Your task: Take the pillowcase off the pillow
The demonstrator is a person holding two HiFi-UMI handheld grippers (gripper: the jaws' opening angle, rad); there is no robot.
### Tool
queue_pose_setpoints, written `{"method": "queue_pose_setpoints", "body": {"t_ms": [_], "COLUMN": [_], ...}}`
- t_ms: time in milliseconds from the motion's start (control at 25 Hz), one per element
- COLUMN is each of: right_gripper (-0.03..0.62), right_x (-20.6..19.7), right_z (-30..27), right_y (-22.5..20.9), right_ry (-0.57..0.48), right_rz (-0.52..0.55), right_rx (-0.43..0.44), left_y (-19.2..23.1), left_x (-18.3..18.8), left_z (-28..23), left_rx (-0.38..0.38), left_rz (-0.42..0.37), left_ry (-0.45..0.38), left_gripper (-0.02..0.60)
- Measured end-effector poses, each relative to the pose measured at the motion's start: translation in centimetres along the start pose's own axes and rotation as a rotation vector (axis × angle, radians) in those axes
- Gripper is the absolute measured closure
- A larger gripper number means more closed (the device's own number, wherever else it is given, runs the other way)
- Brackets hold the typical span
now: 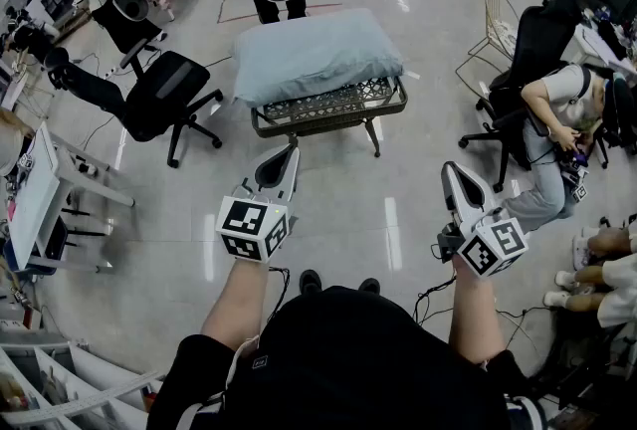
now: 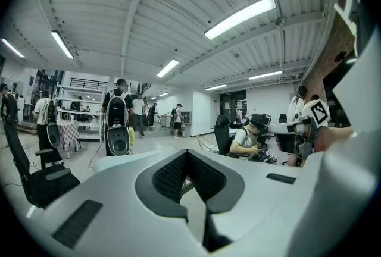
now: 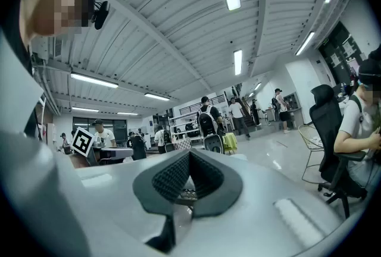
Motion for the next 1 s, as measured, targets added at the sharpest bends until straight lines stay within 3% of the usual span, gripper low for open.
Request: {"method": "queue_pose_setpoints", "body": {"t_ms": [160,480,800,1000], "right_gripper": [0.589,0.588,0.586,0.585], "right_x": [-1.3,-3.1,-2.3,-2.1], "right_z": [0.9,4.3,7.3,6.5], "right_y": [-1.2,-4.5,-8.8,-10.5], "right_ry": [0.011,-0.015,0.028,0.039], "right_rz": [-0.024,-0.15,-0.15,-0.154], "right_rx": [-0.002,-0.089,-0.081,-0.059], "left_y": [-1.2,-5.3,-9.8,-11.4], "left_x": [-1.3,-5.2,-3.4,-2.6], "left_z": [-0.5,-1.6,-5.5,-8.2], "left_rx": [-0.007,-0.05,-0.088,-0.099], "left_rz": [0.016,0.065,0.046,-0.01], "left_ry": [0.018,0.114,0.09,0.088], "left_gripper": [0.581,0.581,0.581,0.581]}}
Point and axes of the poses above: the fingertips, and each gripper's own axes: z backward along the fingers, y to its left, x out of its top, the point moved 1 cm from there along z, backward along the fingers, and after that the axes turned 6 degrees about -z, right-handed, at the moved point
